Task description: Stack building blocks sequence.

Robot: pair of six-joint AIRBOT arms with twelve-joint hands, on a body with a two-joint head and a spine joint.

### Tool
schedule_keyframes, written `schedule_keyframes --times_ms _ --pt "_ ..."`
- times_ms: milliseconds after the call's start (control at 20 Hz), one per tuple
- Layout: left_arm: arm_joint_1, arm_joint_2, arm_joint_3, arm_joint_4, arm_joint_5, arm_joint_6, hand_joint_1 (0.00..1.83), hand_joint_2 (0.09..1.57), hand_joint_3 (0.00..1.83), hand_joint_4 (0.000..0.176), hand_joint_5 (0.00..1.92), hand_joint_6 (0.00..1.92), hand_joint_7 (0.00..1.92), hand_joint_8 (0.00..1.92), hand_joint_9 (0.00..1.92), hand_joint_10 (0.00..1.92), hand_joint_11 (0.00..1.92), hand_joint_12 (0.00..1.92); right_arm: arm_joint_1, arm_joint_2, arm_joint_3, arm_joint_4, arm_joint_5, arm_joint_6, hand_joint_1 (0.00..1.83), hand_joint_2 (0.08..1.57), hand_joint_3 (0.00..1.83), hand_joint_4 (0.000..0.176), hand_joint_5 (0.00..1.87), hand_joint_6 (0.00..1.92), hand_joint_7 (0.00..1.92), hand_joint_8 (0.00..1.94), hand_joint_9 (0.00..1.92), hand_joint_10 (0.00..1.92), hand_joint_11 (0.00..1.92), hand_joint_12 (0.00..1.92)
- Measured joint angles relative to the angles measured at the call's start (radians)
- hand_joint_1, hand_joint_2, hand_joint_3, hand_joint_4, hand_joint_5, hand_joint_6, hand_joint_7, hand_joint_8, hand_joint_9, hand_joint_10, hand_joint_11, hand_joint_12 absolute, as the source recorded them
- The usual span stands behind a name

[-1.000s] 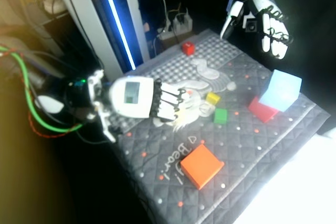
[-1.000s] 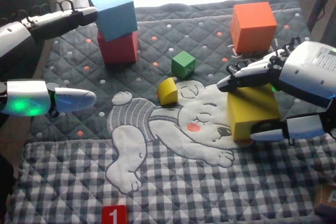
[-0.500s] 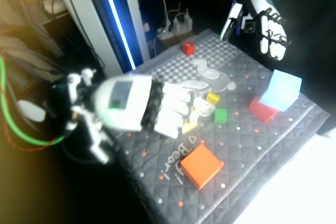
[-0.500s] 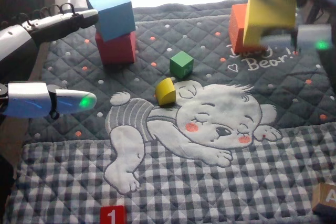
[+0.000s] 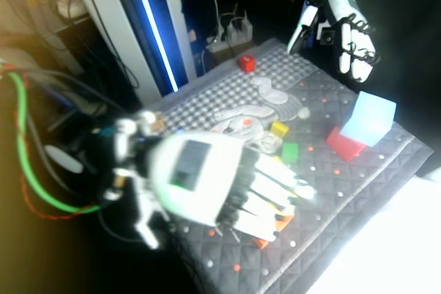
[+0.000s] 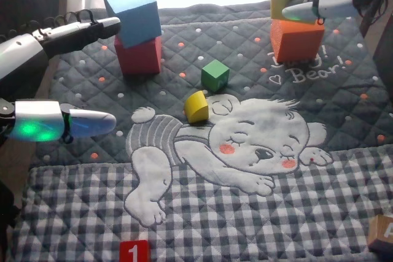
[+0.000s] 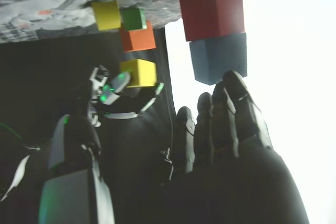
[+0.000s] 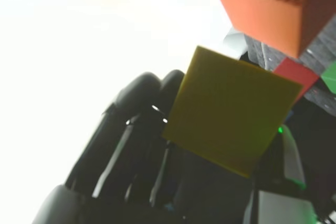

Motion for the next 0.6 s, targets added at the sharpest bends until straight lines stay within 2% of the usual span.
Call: schedule_keyframes --times_ms 50,200,300,350,400,450,500,550,600 --pt "-0.003 0.0 0.001 -0.003 -0.003 -0.002 0.73 0.91 0.0 0.086 0.23 0.0 0.19 0.0 0.16 0.0 0.0 0.7 0.0 0.0 0.007 0.003 -0.021 0.0 1.29 1.04 0.0 0.0 1.05 0.7 1.26 0.69 1.31 0.62 0.99 1.37" --pt "-0.003 0.0 0.001 0.005 -0.003 -0.005 0.73 0.91 0.0 0.083 0.23 0.0 0.18 0.0 0.15 0.0 0.0 0.7 -0.001 0.001 0.012 0.016 -0.036 -0.002 1.29 1.04 0.0 0.0 1.07 0.69 1.27 0.65 1.32 0.6 1.03 1.3" --pt "-0.003 -0.003 0.001 0.004 -0.004 -0.006 0.74 0.91 0.0 0.092 0.22 0.0 0.18 0.0 0.14 0.0 0.0 0.7 -0.001 0.001 0.012 0.015 -0.037 -0.002 1.29 1.04 0.0 0.0 1.05 0.72 1.27 0.65 1.32 0.57 1.0 1.31" --pt "-0.003 -0.004 0.001 0.005 -0.002 -0.007 0.75 0.91 0.0 0.098 0.22 0.0 0.18 0.0 0.14 0.0 0.0 0.7 -0.001 0.001 0.012 0.013 -0.037 -0.002 1.29 1.04 0.0 0.0 1.06 0.7 1.27 0.64 1.33 0.59 1.0 1.37" --pt "-0.003 -0.004 0.001 0.004 -0.003 -0.007 0.76 0.91 0.0 0.1 0.22 0.0 0.18 0.0 0.13 0.0 0.0 0.7 -0.001 0.0 0.012 0.012 -0.039 -0.002 1.29 1.04 0.0 0.0 1.08 0.65 1.26 0.67 1.3 0.69 1.0 1.42" --pt "-0.003 -0.004 0.001 0.003 -0.003 -0.008 0.74 0.91 0.0 0.117 0.22 0.0 0.18 0.0 0.14 0.0 0.0 0.69 -0.001 0.0 0.012 0.012 -0.041 -0.002 1.28 1.04 0.0 0.0 1.08 0.68 1.24 0.69 1.27 0.7 1.03 1.4" --pt "-0.003 -0.004 0.001 0.004 -0.003 -0.008 0.73 0.91 0.0 0.117 0.22 0.0 0.18 0.0 0.14 0.0 0.0 0.69 -0.001 0.0 0.012 0.012 -0.042 -0.002 1.28 1.04 0.0 0.0 1.08 0.69 1.24 0.69 1.26 0.7 1.03 1.38" --pt "-0.003 -0.004 0.001 0.005 -0.003 -0.008 0.73 0.92 0.0 0.101 0.21 0.0 0.18 0.0 0.14 0.0 0.0 0.74 -0.001 0.0 0.012 0.012 -0.043 -0.002 1.27 1.04 0.0 0.0 1.07 0.71 1.23 0.69 1.27 0.67 1.06 1.31" --pt "-0.003 -0.005 0.001 0.005 -0.003 -0.008 0.72 0.92 0.0 0.094 0.21 0.0 0.18 0.0 0.15 0.0 0.0 0.77 -0.001 0.001 0.012 0.013 -0.044 -0.002 1.27 1.05 0.0 0.0 1.07 0.72 1.23 0.69 1.28 0.63 1.06 1.25"
